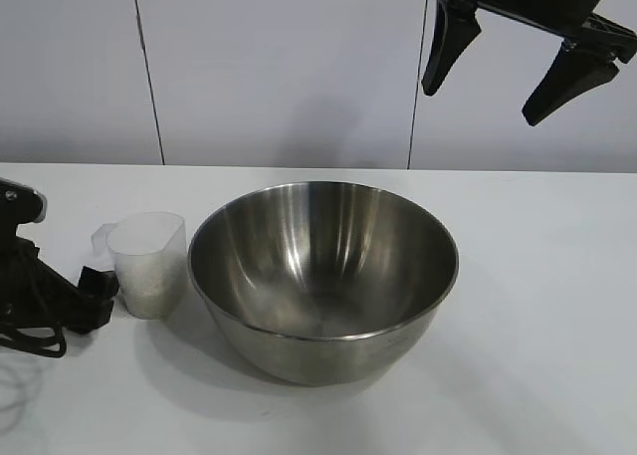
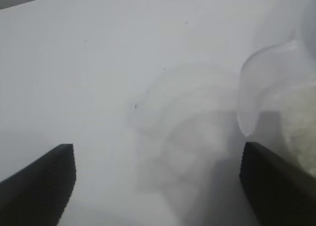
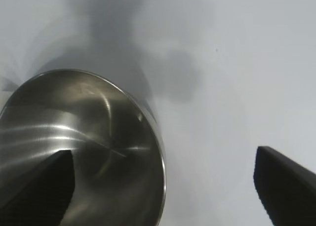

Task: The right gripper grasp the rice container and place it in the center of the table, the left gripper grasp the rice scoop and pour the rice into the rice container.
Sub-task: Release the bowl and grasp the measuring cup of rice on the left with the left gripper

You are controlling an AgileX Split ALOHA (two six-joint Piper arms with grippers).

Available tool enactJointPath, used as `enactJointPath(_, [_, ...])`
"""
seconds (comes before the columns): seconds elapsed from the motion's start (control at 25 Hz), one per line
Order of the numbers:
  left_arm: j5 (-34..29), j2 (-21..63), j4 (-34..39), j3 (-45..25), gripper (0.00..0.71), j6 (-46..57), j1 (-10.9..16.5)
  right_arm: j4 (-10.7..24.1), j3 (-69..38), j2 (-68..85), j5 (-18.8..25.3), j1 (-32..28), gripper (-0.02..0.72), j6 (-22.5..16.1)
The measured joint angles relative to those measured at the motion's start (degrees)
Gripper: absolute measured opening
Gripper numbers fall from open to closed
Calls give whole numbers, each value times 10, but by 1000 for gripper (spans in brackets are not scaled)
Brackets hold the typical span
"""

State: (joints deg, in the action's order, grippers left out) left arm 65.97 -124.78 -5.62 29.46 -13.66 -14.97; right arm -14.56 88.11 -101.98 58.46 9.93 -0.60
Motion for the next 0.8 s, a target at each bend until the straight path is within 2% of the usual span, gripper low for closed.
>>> enactJointPath(0.44, [1, 15, 0, 14, 649, 1, 0, 0, 0, 0, -1, 0, 683, 0])
enactJointPath(0.6, [0, 15, 0, 19, 646, 32, 0, 0, 0, 0, -1, 0, 683, 0])
enactJointPath(0.72, [0, 15, -6, 24, 591, 65, 0, 0, 0, 0, -1, 0, 683, 0])
enactJointPath(0.8, [0, 15, -9, 25, 519, 74, 0, 0, 0, 0, -1, 0, 683, 0])
